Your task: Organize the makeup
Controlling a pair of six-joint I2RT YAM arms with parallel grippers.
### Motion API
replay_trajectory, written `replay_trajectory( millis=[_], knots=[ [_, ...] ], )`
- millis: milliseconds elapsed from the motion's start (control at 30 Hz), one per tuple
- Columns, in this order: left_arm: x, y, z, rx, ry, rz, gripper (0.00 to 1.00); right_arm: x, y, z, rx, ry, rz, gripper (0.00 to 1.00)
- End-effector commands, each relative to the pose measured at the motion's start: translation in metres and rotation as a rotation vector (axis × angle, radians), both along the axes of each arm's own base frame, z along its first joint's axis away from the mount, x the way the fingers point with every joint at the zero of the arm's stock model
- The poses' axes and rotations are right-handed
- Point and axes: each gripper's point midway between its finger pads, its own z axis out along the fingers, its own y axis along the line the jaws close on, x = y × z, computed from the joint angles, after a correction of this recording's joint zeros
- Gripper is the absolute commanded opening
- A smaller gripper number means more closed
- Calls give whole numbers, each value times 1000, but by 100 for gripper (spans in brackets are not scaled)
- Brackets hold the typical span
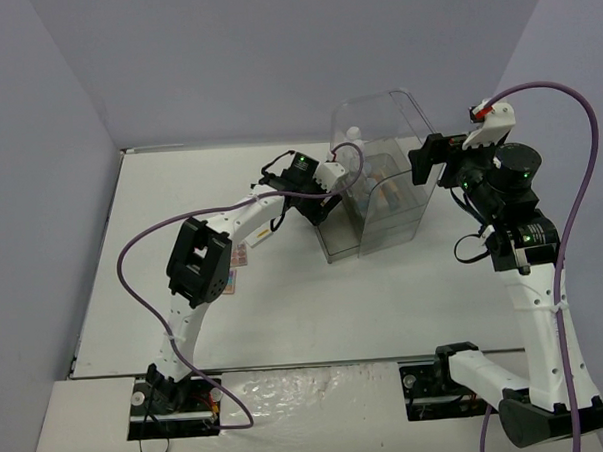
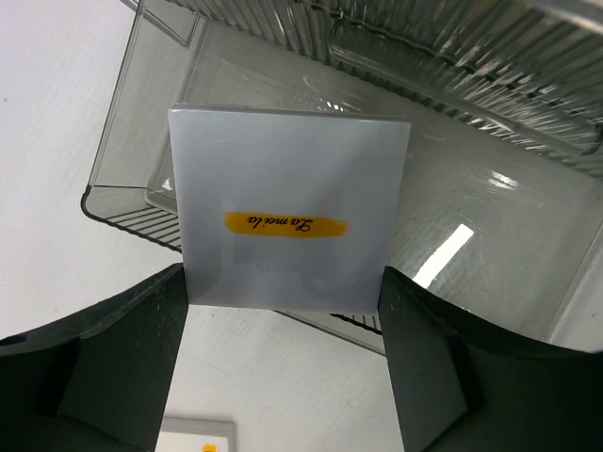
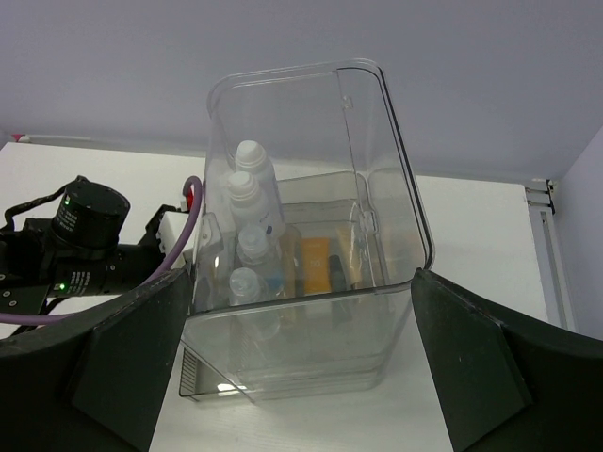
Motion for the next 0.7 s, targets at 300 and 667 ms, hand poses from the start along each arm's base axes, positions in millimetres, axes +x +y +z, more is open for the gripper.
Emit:
replay_trajectory(
  millis=[300, 667],
  knots=[
    [24, -13, 73, -134, -220, -20, 94, 2, 4, 19, 7, -77, 13, 100],
    [19, 63, 97, -365, -115, 379, 94, 2, 6, 19, 10, -76, 23, 100]
  ],
)
